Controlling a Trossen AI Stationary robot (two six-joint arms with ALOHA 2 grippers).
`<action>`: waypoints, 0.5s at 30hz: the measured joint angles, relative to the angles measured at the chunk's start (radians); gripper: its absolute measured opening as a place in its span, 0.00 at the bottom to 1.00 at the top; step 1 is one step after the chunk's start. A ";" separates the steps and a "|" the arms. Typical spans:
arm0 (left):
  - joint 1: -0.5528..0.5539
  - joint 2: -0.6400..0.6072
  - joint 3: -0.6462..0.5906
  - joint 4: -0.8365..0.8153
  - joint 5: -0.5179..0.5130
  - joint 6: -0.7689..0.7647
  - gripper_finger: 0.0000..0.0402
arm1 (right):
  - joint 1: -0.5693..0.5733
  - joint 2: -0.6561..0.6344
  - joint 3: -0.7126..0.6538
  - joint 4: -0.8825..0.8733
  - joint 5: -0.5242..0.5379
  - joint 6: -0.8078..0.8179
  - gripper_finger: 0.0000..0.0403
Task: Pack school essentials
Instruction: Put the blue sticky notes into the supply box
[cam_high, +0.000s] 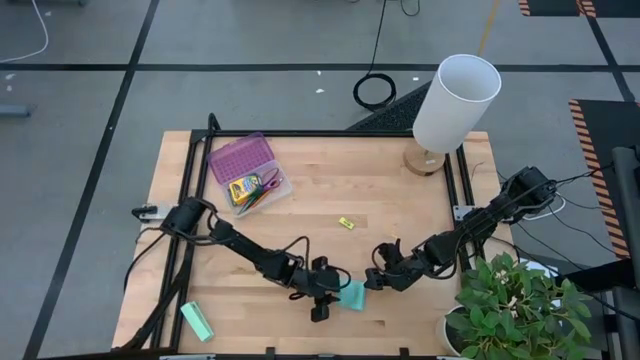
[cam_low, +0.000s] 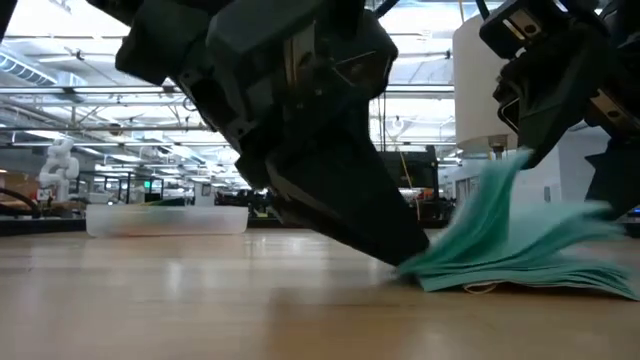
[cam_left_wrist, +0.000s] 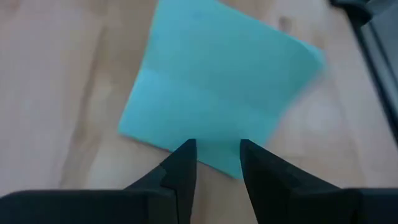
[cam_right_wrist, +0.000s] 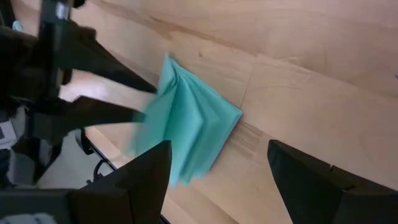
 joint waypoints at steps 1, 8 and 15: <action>0.003 -0.008 0.000 -0.008 0.002 -0.002 0.32 | 0.000 0.000 0.000 0.000 0.000 0.001 0.64; 0.017 -0.088 0.001 0.000 0.002 0.002 0.32 | 0.000 0.000 0.000 0.002 0.001 -0.002 0.64; 0.027 -0.090 0.001 0.050 -0.006 -0.001 0.32 | 0.000 0.000 0.000 -0.002 0.005 -0.004 0.64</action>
